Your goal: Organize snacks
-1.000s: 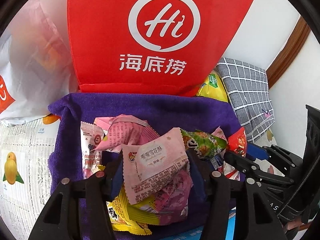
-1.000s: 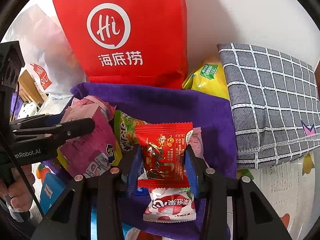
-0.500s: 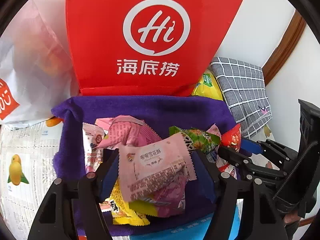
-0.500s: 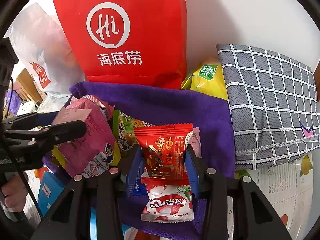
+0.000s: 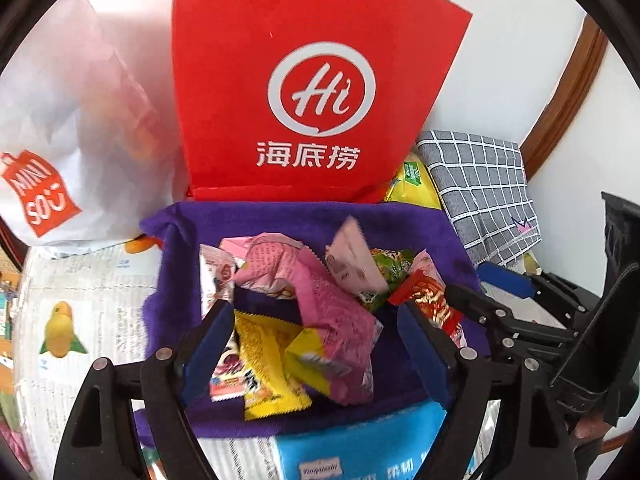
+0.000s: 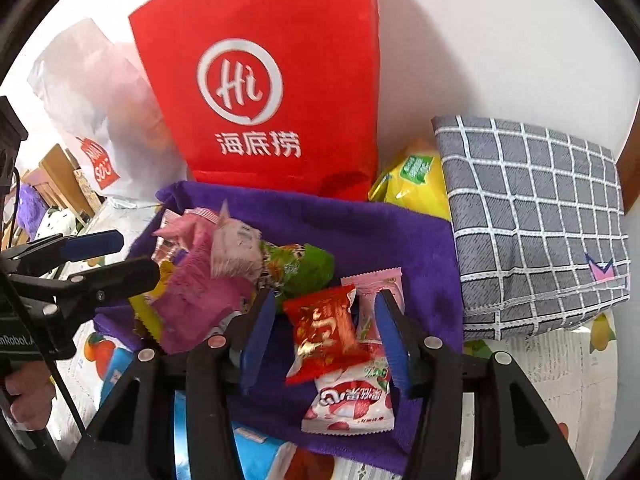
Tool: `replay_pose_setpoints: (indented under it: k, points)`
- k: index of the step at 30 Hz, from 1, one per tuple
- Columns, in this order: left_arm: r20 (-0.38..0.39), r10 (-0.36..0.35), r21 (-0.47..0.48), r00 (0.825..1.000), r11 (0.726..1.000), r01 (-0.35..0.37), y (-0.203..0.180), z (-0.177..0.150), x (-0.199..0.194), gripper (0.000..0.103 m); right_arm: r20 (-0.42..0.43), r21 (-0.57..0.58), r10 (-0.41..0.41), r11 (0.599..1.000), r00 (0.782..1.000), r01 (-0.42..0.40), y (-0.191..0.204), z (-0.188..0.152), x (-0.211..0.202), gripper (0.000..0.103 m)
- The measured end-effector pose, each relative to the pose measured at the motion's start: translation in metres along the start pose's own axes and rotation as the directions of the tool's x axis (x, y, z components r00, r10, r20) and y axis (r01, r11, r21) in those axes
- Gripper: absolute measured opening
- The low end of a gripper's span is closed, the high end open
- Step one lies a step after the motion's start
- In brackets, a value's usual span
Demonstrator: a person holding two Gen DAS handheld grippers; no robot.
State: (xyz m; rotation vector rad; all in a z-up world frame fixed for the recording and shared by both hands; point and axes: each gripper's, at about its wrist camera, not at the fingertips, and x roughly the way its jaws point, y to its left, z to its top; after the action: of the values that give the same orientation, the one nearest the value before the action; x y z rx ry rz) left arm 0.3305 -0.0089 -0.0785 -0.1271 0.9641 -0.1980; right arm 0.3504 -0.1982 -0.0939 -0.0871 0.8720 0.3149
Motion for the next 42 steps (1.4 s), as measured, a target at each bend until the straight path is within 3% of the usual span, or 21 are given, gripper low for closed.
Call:
replay_pose_setpoints:
  k: [14, 19, 27, 42]
  points:
    - [0.121, 0.034, 0.030, 0.992, 0.999, -0.037, -0.016, -0.052, -0.092, 0.091, 0.058, 0.088, -0.083, 0.993, 0.995, 0.077, 0.026, -0.040, -0.098, 0.055]
    - [0.158, 0.034, 0.040, 0.987, 0.998, -0.041, -0.023, -0.075, -0.124, 0.094, 0.125, 0.121, -0.104, 0.989, 0.987, 0.089, 0.037, -0.068, -0.148, 0.078]
    - [0.217, 0.050, 0.064, 0.975, 0.996, -0.065, -0.035, -0.114, -0.164, 0.099, 0.165, 0.145, -0.166, 0.979, 0.972, 0.142, 0.053, -0.107, -0.198, 0.090]
    - [0.275, 0.065, 0.044, 0.959, 0.996, -0.080, -0.041, -0.160, -0.213, 0.099, 0.186, 0.219, -0.204, 0.962, 0.961, 0.161, 0.057, -0.165, -0.240, 0.091]
